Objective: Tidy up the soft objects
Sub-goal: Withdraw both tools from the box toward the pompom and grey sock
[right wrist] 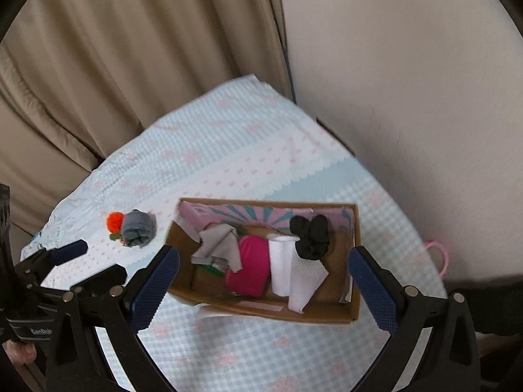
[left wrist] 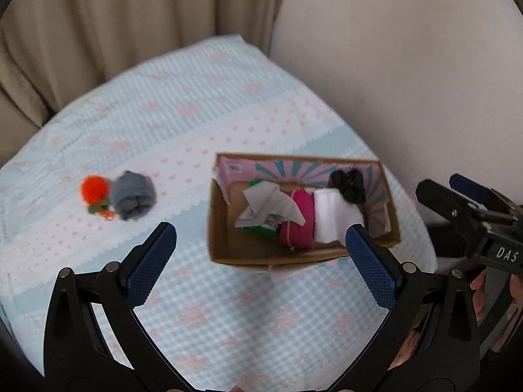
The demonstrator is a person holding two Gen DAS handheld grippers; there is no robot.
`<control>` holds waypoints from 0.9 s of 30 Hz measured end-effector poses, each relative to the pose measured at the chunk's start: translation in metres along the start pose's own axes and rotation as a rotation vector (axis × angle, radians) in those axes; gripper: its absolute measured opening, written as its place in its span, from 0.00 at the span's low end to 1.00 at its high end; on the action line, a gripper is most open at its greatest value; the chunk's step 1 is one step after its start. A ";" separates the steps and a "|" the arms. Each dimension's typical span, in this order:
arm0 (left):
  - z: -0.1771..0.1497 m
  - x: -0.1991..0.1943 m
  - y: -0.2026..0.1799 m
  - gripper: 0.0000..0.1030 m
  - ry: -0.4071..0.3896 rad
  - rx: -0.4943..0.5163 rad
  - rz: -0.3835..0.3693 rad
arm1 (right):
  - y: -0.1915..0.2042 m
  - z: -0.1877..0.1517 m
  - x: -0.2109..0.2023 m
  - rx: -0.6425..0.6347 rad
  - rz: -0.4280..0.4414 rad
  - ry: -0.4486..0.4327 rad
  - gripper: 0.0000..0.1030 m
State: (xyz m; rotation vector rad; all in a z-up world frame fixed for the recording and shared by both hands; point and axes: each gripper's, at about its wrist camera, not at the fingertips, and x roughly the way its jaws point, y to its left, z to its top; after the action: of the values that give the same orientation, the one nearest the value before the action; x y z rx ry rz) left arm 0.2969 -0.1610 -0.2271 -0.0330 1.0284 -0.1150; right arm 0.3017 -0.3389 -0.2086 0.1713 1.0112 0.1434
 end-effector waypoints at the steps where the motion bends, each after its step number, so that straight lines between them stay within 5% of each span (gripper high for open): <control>1: -0.002 -0.011 0.004 1.00 -0.016 -0.008 -0.002 | 0.005 -0.001 -0.008 -0.005 -0.002 -0.009 1.00; 10: -0.045 -0.118 0.073 1.00 -0.143 -0.090 0.000 | 0.092 -0.024 -0.106 -0.090 0.011 -0.168 1.00; 14: -0.066 -0.149 0.115 1.00 -0.176 -0.100 0.023 | 0.137 -0.045 -0.134 -0.123 -0.068 -0.250 1.00; 27: -0.104 -0.189 0.253 1.00 -0.193 -0.098 0.072 | 0.243 -0.085 -0.119 -0.095 -0.021 -0.249 1.00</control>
State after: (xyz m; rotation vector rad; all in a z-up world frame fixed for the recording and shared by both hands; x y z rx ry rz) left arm 0.1316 0.1144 -0.1403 -0.0949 0.8403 0.0044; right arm 0.1572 -0.1188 -0.1034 0.0893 0.7560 0.1462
